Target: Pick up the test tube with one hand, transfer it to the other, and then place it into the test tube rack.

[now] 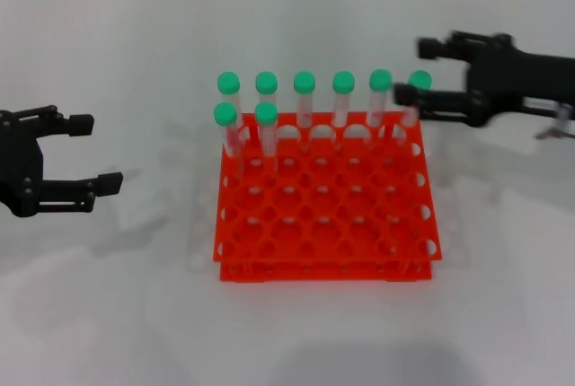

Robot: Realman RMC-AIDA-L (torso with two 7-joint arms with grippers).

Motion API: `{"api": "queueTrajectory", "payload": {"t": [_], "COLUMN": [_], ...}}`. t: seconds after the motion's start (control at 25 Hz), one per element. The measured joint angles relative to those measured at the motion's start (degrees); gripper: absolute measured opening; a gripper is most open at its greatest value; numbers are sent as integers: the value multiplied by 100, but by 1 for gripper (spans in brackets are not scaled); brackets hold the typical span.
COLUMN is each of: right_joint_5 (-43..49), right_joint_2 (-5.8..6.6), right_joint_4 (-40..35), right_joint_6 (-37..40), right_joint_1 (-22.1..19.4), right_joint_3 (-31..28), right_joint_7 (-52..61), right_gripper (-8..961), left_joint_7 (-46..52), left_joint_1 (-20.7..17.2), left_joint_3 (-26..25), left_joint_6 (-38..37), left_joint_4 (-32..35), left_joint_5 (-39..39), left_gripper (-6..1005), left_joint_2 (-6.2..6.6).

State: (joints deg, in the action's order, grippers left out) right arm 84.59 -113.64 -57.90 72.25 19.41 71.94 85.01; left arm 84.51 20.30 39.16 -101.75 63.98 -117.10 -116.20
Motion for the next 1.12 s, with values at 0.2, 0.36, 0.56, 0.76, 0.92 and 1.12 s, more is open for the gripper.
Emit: {"api": "queueTrajectory", "payload": {"t": [0.2,0.36,0.56,0.76,0.92,1.12], "right_joint_5": [1006,1497,1611,1617,1623,1628], "right_joint_2": [38,85,106,71,47,3], "right_joint_4": [-8,-83,-146,-236,-254,-296], "right_joint_6": [1072,1502,1668,1738,1757,1809], "right_joint_1": [-14,-14,-39,-38,-5,0], "right_joint_3": [-1045,-1369,-1384,-1351,-1332,-1332], "right_joint_7": [126,128,117,94,92,93], "right_gripper": [757,756,754,754,754,754], "left_joint_7": [29,49,87,60,59,45], "left_joint_1": [25,39,25,9,16,10], "left_joint_3": [-5,21,63,65,65,65], "left_joint_6": [-176,-285,-349,-365,-376,-379], "left_joint_4": [27,27,27,20,9,9], "left_joint_5": [114,105,98,92,86,85], "left_gripper": [868,868,869,869,869,869], "left_joint_2": [6,6,-7,-39,-42,-43]}}
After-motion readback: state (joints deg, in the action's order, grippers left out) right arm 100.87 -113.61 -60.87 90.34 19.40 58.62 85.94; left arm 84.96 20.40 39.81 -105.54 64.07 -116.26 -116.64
